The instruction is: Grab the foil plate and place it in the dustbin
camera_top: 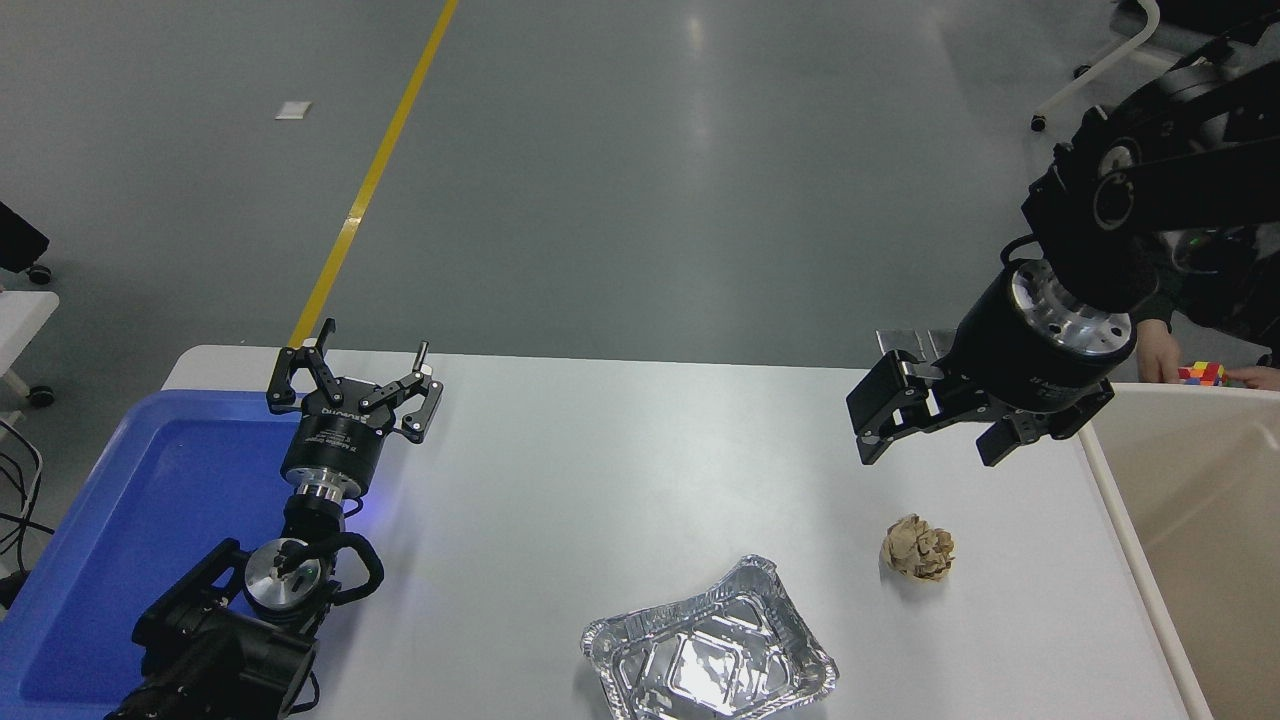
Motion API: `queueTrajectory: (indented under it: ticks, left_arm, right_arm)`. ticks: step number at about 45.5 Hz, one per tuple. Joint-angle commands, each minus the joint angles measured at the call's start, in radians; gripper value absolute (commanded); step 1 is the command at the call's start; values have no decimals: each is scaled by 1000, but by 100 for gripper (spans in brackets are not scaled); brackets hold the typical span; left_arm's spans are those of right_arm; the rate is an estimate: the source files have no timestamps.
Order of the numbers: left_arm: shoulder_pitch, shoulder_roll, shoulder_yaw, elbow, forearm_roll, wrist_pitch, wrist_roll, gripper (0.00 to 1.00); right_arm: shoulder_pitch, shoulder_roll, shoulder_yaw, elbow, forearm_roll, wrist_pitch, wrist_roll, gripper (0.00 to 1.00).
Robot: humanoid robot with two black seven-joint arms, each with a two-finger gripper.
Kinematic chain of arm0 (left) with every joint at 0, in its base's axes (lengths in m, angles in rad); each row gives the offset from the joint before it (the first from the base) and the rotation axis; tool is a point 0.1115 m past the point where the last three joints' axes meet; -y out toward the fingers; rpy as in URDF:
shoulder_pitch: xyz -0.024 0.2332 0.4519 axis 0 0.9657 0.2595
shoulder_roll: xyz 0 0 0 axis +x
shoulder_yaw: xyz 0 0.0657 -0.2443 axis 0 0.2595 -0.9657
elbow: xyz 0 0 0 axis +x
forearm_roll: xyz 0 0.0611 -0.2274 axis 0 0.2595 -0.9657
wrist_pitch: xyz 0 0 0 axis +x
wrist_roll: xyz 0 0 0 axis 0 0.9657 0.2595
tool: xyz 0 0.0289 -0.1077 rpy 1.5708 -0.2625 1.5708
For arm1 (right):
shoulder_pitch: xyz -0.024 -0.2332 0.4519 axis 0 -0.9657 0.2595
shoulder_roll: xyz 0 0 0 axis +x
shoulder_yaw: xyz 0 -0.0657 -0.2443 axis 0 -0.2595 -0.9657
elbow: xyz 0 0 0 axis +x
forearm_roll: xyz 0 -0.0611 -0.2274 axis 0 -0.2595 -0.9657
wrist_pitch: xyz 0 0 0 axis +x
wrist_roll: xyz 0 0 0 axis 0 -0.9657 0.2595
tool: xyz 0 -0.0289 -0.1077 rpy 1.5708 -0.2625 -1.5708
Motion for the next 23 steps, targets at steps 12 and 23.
queueTrajectory:
  ticks: [12,23]
  left_arm:
    - [0,0,0,0,0,-1,0,99]
    - [0,0,0,0,0,-1,2,99]
  right_arm:
    - [10,0,1,0,0,0,1,100]
    - [1,6,7,0,1,-5,1,100]
